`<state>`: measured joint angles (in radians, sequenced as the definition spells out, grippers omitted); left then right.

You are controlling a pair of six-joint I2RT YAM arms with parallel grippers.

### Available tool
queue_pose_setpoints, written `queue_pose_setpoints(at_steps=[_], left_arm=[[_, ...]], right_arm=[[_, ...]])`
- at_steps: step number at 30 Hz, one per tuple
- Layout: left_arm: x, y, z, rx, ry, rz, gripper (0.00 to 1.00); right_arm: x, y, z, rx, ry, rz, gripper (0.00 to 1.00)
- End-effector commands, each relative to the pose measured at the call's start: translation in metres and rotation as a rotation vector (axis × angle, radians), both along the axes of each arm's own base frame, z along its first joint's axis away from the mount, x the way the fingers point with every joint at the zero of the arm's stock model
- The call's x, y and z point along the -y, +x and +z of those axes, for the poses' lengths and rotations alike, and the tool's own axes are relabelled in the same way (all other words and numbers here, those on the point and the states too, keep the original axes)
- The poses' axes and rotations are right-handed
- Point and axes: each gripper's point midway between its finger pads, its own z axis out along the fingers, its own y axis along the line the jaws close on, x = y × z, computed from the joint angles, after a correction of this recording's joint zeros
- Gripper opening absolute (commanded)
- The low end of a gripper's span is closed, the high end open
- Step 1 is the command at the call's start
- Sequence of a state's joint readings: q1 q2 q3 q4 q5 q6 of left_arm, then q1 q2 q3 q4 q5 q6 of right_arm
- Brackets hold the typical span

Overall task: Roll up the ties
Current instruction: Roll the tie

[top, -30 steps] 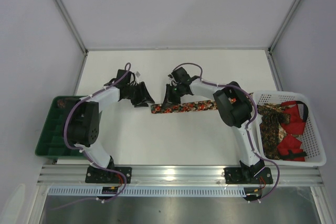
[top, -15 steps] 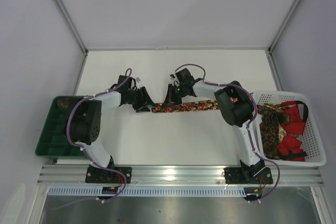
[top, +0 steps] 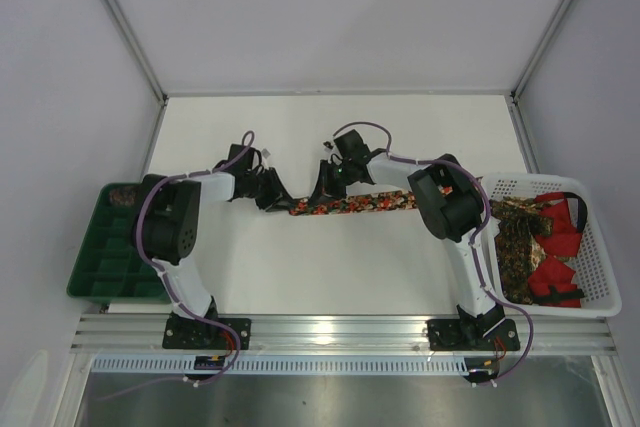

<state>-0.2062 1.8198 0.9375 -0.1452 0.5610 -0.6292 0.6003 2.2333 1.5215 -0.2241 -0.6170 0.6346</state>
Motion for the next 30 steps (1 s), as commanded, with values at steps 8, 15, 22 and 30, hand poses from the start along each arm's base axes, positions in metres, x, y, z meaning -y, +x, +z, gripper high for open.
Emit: queue_pose_setpoints(at_steps=[8, 15, 22, 30], left_arm=[[-0.012, 0.0, 0.009, 0.042, 0.087, -0.038, 0.03], [-0.009, -0.005, 0.006, 0.042, 0.061, -0.065, 0.0], [-0.006, -0.003, 0.004, 0.04, 0.045, -0.067, 0.0], [-0.006, -0.003, 0.004, 0.036, 0.041, -0.065, 0.0]], right_arm=[[-0.001, -0.02, -0.022, -0.034, -0.108, 0.039, 0.0], [0.002, -0.014, 0.017, 0.002, -0.06, 0.042, 0.11], [0.021, -0.012, 0.015, -0.016, -0.067, 0.064, 0.31], [0.016, -0.008, 0.014, 0.002, -0.042, 0.079, 0.33]])
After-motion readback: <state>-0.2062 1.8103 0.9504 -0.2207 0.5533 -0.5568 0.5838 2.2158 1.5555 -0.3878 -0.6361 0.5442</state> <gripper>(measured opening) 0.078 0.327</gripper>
